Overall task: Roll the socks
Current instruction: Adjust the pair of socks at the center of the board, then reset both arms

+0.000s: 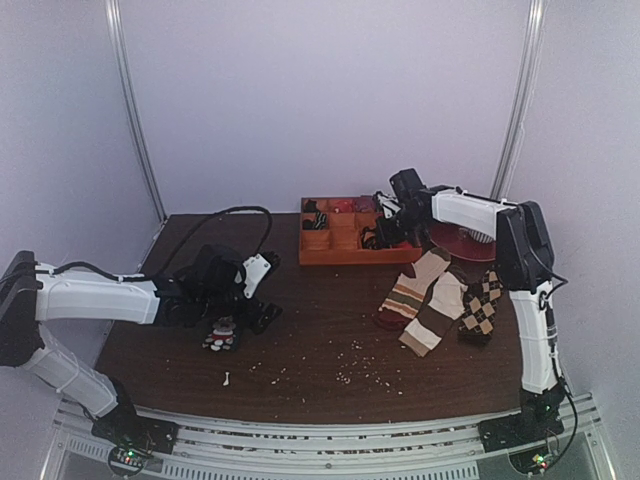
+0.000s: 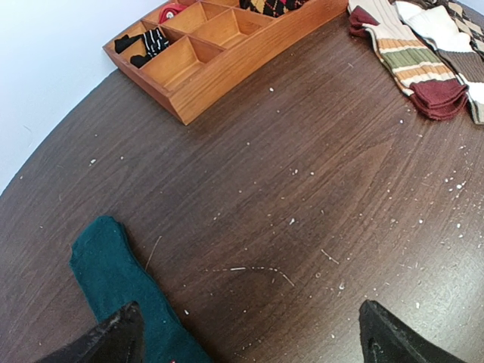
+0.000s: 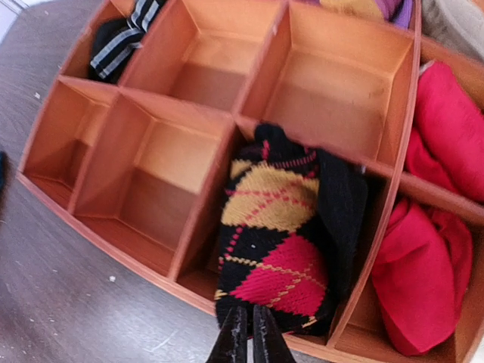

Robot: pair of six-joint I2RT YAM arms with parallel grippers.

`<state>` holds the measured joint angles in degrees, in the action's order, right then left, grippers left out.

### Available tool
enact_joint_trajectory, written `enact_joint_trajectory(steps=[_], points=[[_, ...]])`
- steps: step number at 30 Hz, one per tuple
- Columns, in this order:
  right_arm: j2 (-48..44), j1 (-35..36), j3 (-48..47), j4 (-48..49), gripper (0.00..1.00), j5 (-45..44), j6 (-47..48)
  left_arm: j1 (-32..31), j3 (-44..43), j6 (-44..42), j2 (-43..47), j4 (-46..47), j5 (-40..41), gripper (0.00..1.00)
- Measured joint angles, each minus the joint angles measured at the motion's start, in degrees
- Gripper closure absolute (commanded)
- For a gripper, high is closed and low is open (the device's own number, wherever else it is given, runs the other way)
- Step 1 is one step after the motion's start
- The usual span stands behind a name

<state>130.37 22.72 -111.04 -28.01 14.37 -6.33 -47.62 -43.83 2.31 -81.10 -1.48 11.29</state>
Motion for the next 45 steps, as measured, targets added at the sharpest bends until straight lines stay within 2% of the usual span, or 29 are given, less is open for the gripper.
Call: enact_joint_trajectory(steps=[25,28,34,39,40,41,45], points=[[7.8,1.4,-8.9,-7.7,0.95,-11.5,0.7,0.0,0.0,-0.5,0.0,0.0,0.5,0.02],[8.3,1.4,-10.3,-8.5,0.93,-11.7,0.8,0.0,0.0,-0.5,0.0,0.0,0.5,0.02],[7.1,1.4,-8.6,-6.7,0.72,-10.6,1.4,0.0,0.0,-0.5,0.0,0.0,0.7,0.02],[4.2,1.3,-5.0,-4.0,0.48,-8.4,1.8,0.0,0.0,-0.4,0.6,-0.2,1.2,0.02],[3.8,1.2,-4.8,-4.0,0.15,-8.1,1.4,0.0,0.0,-0.2,1.0,-0.2,1.4,0.02],[3.4,1.1,-4.7,-3.9,0.02,-8.0,1.9,0.0,0.0,0.0,1.5,-0.2,1.6,0.02],[0.4,0.3,-3.4,-3.5,0.00,-7.6,2.0,0.0,0.0,1.1,3.9,-0.3,2.1,0.02]])
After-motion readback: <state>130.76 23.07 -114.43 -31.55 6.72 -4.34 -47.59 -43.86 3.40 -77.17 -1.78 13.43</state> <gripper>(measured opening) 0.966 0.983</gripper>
